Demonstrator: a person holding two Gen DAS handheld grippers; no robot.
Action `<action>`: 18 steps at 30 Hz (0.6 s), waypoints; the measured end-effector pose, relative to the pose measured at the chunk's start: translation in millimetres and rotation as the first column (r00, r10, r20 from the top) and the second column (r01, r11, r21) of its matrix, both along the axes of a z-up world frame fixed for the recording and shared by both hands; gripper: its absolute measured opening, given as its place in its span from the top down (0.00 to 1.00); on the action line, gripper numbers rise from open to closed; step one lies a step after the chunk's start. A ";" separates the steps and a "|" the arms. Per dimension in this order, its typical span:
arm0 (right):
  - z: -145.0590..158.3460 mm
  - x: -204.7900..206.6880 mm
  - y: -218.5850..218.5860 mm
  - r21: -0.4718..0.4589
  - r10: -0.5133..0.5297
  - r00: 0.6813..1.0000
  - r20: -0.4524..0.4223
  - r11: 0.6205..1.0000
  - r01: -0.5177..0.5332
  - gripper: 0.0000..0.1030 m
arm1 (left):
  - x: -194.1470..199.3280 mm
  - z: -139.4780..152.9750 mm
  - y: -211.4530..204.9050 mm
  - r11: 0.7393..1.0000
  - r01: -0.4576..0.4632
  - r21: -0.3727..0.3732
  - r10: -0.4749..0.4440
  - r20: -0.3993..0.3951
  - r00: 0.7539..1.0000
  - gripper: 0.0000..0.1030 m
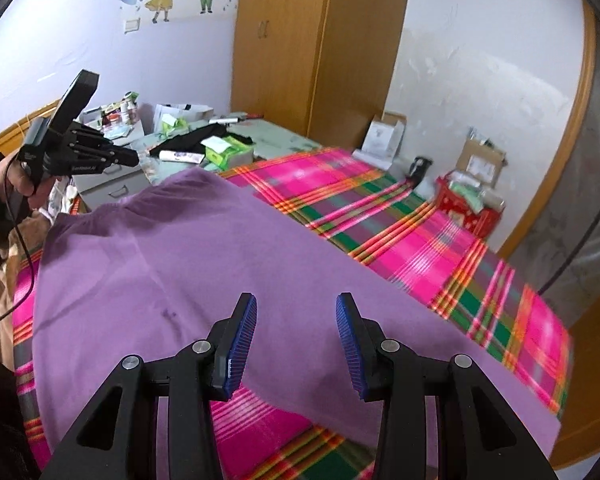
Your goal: Fold clothes
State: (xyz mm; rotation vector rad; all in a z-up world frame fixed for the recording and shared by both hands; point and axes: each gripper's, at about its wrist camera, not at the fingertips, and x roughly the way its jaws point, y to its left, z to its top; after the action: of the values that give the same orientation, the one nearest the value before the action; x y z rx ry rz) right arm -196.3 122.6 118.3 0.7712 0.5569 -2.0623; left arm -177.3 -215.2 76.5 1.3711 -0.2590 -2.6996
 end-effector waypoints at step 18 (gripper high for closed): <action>-68.0 -117.2 -40.0 0.084 0.035 0.988 0.153 0.995 -0.049 0.58 | -79.6 -41.4 -39.6 0.990 0.110 0.085 -0.112 0.020 0.993 0.74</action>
State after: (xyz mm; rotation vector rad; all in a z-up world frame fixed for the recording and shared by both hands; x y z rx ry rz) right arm -313.6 82.6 50.4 0.9513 0.5762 -1.9318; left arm -256.9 -254.9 35.1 1.4554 -0.2334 -2.8155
